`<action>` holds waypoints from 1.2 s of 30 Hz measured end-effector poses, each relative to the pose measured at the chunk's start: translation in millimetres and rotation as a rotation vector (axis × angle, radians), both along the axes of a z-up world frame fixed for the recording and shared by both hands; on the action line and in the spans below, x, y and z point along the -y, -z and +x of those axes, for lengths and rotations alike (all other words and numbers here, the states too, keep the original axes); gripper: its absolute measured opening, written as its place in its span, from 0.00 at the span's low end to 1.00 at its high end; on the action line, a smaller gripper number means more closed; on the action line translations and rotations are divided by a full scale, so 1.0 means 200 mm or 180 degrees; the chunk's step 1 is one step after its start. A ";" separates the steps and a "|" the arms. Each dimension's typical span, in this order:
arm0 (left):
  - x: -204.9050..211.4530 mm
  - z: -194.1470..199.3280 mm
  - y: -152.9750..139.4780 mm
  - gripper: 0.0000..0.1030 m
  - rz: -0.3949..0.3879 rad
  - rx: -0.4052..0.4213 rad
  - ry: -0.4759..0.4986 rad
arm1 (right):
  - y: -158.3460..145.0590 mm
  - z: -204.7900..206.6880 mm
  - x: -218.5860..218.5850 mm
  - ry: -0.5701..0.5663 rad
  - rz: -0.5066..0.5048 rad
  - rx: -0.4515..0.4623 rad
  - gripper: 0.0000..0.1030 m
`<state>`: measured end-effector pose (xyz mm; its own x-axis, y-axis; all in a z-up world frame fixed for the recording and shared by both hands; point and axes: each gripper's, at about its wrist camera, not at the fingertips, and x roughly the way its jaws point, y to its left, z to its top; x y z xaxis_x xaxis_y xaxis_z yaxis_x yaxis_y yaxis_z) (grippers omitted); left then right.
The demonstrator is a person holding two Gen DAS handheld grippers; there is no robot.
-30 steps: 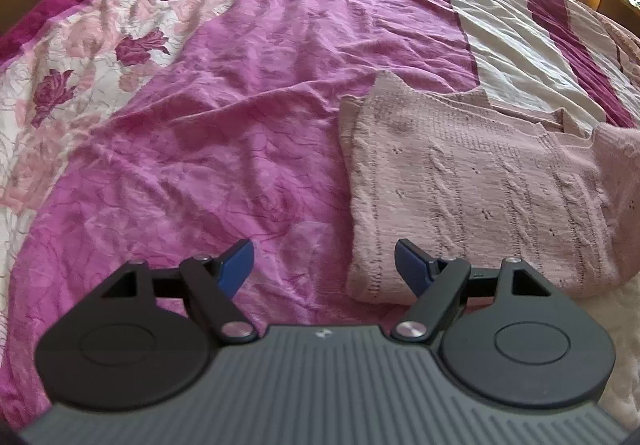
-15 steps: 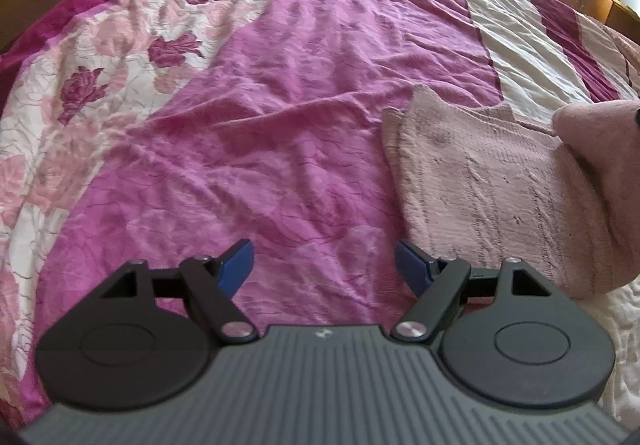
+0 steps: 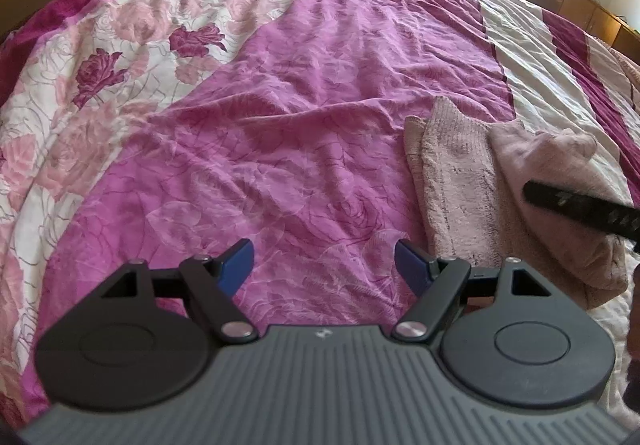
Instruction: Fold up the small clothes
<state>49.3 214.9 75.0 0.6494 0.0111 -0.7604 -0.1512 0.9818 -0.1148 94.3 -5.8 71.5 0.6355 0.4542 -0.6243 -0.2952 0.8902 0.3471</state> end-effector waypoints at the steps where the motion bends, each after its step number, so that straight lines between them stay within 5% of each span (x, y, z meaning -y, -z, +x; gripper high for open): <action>1: 0.00 0.00 0.00 0.76 -0.0005 0.0003 0.0003 | 0.02 0.00 -0.01 -0.0008 0.0041 -0.0042 0.41; 3: 0.00 0.01 0.00 0.76 -0.0020 0.0016 0.0024 | 0.04 -0.03 -0.01 -0.0053 0.0164 -0.0065 0.49; 12: 0.12 0.06 -0.08 0.76 -0.0089 0.0206 0.0257 | -0.06 -0.26 0.16 -0.0001 0.0741 0.0017 0.56; 26: 0.55 0.26 -0.11 0.76 -0.0063 0.0355 0.0819 | -0.04 -0.40 0.70 0.0956 0.0795 0.0175 0.58; 36: 0.71 0.41 0.02 0.75 0.0175 0.0330 0.0917 | 0.09 -0.39 0.79 0.1134 0.0932 0.0028 0.58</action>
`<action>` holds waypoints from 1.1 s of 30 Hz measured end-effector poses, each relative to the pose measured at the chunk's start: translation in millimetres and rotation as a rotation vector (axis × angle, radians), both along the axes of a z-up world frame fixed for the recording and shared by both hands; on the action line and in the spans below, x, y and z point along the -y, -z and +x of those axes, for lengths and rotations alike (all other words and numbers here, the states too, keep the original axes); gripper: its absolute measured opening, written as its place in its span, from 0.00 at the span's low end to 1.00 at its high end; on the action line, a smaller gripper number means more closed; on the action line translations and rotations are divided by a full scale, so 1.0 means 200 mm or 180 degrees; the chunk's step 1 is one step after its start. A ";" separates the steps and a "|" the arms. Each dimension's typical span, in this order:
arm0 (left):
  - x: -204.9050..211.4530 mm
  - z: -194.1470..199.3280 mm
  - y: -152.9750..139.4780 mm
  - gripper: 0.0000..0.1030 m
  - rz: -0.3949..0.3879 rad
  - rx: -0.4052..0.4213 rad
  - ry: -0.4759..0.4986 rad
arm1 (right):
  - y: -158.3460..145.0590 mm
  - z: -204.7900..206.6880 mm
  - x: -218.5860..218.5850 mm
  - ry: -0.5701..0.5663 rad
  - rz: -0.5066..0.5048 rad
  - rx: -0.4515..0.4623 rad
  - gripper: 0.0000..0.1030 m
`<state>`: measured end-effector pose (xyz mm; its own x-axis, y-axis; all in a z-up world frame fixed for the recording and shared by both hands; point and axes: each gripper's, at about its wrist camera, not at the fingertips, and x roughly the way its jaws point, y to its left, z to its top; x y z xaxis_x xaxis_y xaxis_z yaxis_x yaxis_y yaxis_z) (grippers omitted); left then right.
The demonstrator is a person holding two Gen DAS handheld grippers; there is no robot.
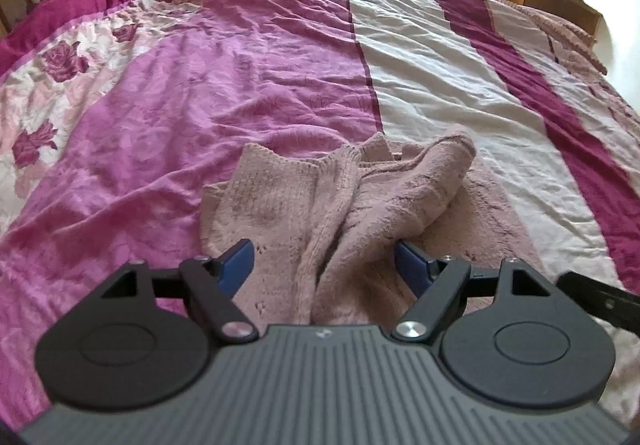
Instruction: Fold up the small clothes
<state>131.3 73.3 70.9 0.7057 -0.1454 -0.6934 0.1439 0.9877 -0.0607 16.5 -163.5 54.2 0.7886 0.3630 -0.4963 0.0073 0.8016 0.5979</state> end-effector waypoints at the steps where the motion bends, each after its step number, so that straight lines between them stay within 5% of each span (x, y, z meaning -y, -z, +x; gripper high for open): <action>1: 0.01 0.02 0.02 0.75 -0.0015 0.0015 -0.0011 | 0.01 0.00 0.00 0.0000 0.0014 -0.0003 0.58; 5: 0.01 0.06 0.06 0.67 -0.0144 0.0057 -0.0075 | 0.03 0.01 0.02 0.0040 0.0073 -0.0003 0.58; 9: -0.01 0.10 0.11 0.24 -0.0302 -0.0041 -0.0122 | 0.05 0.02 0.03 0.0082 -0.0034 -0.0003 0.58; 11: -0.02 0.10 0.11 0.20 -0.0390 0.0006 -0.0152 | 0.07 0.02 0.03 0.0086 -0.0036 -0.0011 0.58; 19: -0.19 0.04 0.00 0.18 -0.0814 0.0267 -0.0227 | 0.07 0.04 -0.08 -0.0121 -0.0007 0.0104 0.58; 22: -0.29 0.06 0.00 0.18 -0.0734 0.0203 -0.0392 | 0.04 0.04 -0.15 -0.0261 -0.0081 0.0199 0.58; 26: -0.37 0.12 0.10 0.24 -0.0740 -0.0206 -0.0496 | 0.05 0.05 -0.23 -0.0334 -0.0154 0.0182 0.58; 30: -0.38 0.12 0.09 0.40 -0.0693 -0.0135 -0.0529 | 0.05 0.05 -0.25 -0.0347 -0.0190 0.0181 0.58; 33: -0.36 0.14 0.06 0.40 -0.0675 -0.0048 -0.0480 | 0.05 0.05 -0.24 -0.0336 -0.0163 0.0166 0.58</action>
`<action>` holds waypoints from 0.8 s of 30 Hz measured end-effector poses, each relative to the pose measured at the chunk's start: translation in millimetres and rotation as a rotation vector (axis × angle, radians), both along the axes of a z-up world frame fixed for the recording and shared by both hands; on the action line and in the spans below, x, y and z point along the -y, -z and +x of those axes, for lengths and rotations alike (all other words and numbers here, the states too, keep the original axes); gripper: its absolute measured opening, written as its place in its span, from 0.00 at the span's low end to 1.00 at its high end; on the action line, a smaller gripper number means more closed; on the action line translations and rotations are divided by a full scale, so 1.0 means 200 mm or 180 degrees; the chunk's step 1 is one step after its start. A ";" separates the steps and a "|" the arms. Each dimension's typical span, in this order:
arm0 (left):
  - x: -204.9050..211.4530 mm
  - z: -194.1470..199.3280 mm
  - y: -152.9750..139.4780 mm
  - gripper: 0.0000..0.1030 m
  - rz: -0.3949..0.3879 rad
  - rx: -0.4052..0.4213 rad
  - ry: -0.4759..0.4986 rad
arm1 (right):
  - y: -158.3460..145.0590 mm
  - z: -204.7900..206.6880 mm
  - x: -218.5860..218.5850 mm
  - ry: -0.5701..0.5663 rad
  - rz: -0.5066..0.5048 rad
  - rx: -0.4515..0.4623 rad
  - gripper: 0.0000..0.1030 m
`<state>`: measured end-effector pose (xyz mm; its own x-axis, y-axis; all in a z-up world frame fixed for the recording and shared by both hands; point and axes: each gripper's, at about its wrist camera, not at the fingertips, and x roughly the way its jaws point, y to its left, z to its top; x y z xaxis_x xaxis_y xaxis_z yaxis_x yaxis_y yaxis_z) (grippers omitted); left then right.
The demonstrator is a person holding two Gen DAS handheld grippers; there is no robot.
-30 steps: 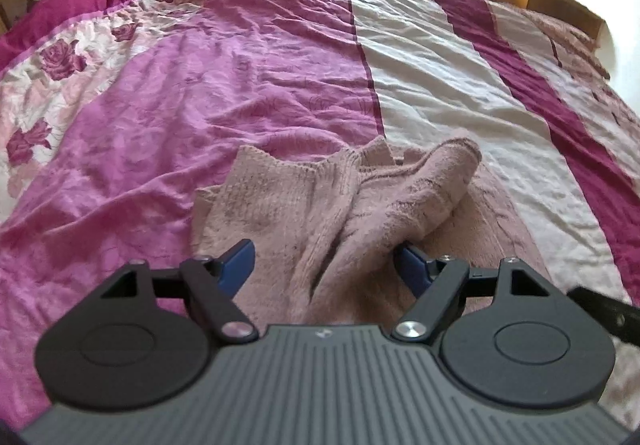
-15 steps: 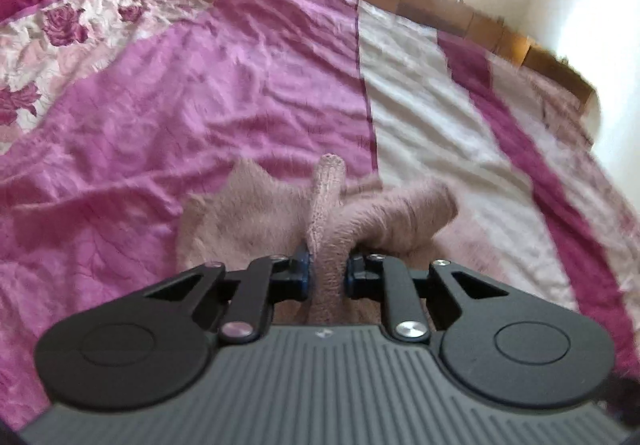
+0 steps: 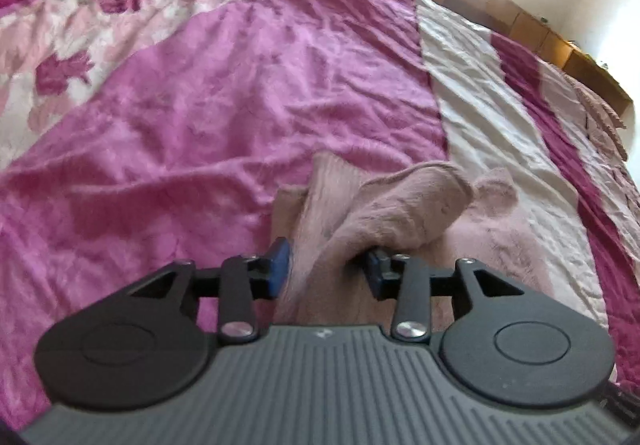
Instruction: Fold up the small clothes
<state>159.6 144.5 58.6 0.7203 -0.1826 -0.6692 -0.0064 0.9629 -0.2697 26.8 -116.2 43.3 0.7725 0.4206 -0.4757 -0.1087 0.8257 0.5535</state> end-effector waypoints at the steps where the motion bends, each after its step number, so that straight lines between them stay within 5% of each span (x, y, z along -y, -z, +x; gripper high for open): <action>1: 0.00 0.01 -0.01 0.41 0.0000 0.0029 0.0037 | 0.00 0.00 0.00 0.0001 -0.0004 0.0000 0.58; 6: 0.01 0.08 -0.01 0.41 0.0041 0.0184 0.0014 | 0.01 0.00 -0.01 -0.0010 -0.0048 0.0004 0.58; 13: -0.06 0.09 0.07 0.42 0.0238 -0.0034 -0.0203 | 0.03 0.01 0.00 -0.0002 -0.0050 -0.0014 0.58; 20: -0.12 0.00 0.02 0.52 -0.0064 -0.0198 0.0000 | 0.00 0.02 0.03 0.0068 0.0043 -0.0036 0.58; 22: -0.14 -0.04 0.00 0.65 -0.0159 -0.0236 0.0074 | -0.01 0.04 0.06 0.0121 0.0104 -0.0055 0.69; 24: -0.16 -0.08 -0.01 0.68 -0.0224 -0.0257 0.0142 | -0.02 0.06 0.08 0.0142 0.0175 -0.0062 0.77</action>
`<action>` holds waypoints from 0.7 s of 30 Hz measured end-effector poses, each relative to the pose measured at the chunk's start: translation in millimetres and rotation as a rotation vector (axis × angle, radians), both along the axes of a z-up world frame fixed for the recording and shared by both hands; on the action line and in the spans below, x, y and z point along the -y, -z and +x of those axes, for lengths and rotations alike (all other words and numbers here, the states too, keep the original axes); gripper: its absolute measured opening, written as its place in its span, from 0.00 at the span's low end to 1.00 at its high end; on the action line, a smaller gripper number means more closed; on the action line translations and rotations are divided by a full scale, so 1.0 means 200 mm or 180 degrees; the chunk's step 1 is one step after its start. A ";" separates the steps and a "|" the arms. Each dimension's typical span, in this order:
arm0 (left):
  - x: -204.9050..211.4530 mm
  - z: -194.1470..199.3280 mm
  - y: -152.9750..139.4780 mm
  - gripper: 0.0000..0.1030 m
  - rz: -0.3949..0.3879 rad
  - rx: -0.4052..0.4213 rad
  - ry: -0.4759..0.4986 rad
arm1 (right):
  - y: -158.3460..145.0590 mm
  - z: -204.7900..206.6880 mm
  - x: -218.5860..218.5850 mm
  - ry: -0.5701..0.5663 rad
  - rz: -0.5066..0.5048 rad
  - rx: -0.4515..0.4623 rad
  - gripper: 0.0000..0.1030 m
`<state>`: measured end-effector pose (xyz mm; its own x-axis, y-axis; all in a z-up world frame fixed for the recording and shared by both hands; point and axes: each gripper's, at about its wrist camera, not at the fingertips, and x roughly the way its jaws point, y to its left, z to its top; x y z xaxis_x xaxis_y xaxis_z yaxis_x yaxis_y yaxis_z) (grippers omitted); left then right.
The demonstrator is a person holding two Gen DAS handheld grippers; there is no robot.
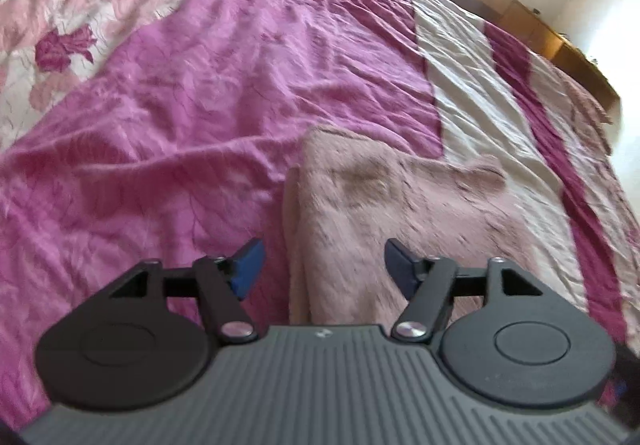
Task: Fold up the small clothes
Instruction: 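Move both grippers to the cardigan edge and close on it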
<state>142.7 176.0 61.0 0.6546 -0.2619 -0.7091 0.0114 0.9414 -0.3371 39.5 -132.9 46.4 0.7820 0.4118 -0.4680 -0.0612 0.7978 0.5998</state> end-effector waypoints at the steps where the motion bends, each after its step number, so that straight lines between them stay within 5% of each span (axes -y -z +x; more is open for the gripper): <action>1: 0.00 -0.02 0.00 0.71 -0.0014 -0.0013 0.0024 | 0.00 0.01 0.01 -0.0013 0.0032 -0.0011 0.78; 21: 0.01 -0.11 0.14 0.76 -0.0114 -0.0206 -0.0003 | 0.18 0.23 -0.04 -0.0274 0.0104 -0.0484 0.81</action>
